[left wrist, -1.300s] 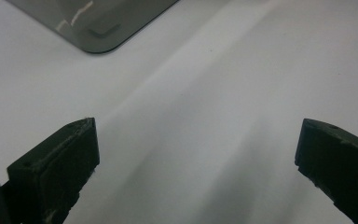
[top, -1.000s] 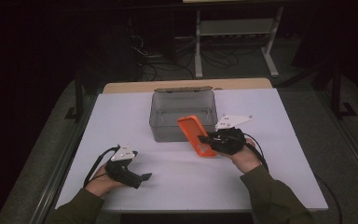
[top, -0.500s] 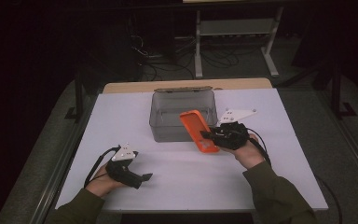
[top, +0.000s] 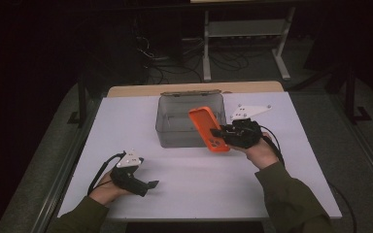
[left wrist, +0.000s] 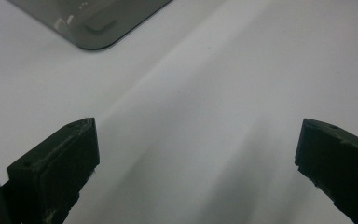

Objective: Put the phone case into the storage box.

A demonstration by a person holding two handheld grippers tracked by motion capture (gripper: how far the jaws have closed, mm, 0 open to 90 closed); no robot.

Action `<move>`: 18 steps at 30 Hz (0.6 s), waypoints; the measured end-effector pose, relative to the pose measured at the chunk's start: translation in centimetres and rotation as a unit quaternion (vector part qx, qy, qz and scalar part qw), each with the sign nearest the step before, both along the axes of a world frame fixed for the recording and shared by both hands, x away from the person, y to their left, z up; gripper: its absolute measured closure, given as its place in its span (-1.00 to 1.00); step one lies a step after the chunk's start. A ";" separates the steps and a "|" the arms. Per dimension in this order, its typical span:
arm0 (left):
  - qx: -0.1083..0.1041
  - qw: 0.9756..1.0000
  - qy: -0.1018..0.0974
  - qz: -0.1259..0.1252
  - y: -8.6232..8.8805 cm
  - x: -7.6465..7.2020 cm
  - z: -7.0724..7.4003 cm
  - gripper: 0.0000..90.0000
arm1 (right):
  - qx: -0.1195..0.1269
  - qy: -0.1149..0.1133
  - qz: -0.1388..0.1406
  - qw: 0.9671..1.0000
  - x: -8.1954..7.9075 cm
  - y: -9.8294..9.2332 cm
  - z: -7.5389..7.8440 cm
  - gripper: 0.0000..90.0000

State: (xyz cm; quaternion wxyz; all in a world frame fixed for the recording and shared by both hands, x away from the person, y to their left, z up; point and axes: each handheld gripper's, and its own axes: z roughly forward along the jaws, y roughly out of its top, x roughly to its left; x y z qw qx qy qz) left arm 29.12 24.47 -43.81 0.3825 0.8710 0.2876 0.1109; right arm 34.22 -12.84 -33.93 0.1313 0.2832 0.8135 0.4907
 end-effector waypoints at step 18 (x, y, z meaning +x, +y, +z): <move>-0.001 1.000 -0.003 0.002 0.0 0.0 0.1 -1.00 | 0.010 -0.017 -0.021 1.000 1.8 0.0 2.3 0.76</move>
